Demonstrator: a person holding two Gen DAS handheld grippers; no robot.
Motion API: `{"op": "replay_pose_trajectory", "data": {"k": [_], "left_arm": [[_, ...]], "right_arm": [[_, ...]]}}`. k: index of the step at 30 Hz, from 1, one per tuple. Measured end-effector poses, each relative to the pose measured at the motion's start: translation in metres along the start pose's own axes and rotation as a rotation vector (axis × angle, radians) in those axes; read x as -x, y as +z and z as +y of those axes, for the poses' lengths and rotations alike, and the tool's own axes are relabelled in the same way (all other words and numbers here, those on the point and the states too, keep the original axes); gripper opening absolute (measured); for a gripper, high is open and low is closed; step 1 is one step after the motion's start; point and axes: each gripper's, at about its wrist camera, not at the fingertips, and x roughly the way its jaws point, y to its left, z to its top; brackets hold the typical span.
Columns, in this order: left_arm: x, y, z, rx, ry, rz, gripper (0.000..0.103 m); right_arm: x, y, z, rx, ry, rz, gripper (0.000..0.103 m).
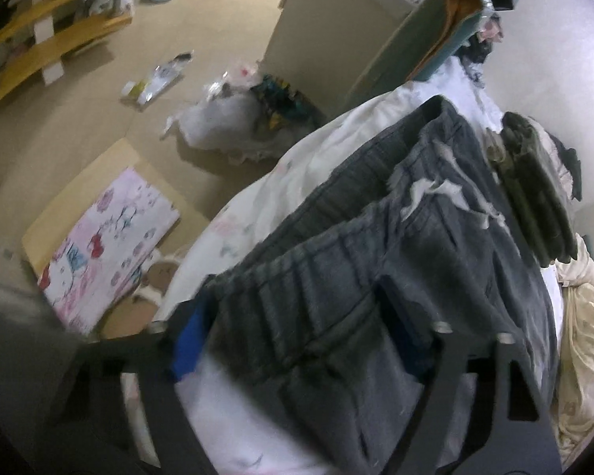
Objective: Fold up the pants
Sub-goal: 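Grasp the waistband corner of the grey sweatpants with the left tool, then grasp the leg cuff with the right tool while the left tool holds the waistband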
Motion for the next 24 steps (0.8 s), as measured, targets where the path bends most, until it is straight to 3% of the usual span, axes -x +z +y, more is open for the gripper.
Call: {"op": "replay_pose_trajectory", "data": {"k": [1, 3, 8, 11, 16, 19, 24], "left_arm": [[0.001, 0.0, -0.001, 0.001, 0.011, -0.014, 0.049], [0.006, 0.002, -0.004, -0.02, -0.014, -0.02, 0.039], [0.056, 0.004, -0.033, -0.151, -0.029, -0.143, 0.028], [0.078, 0.009, -0.051, -0.195, -0.05, -0.18, 0.026], [0.068, 0.028, -0.052, -0.155, -0.014, -0.062, 0.025], [0.065, 0.027, -0.052, -0.195, 0.018, -0.052, 0.024], [0.07, 0.016, -0.063, -0.277, 0.039, -0.088, 0.024]], "right_arm": [[-0.001, 0.0, -0.002, -0.006, -0.002, 0.004, 0.103], [-0.002, 0.001, -0.005, -0.018, -0.005, 0.009, 0.103], [-0.003, 0.004, -0.011, -0.045, -0.008, -0.001, 0.103], [-0.007, 0.006, -0.014, -0.061, 0.015, 0.013, 0.103], [-0.018, 0.002, -0.015, -0.069, 0.086, 0.074, 0.103], [-0.022, -0.006, -0.012, -0.065, 0.106, 0.126, 0.103], [-0.037, -0.056, -0.022, -0.283, 0.172, 0.248, 0.103]]}}
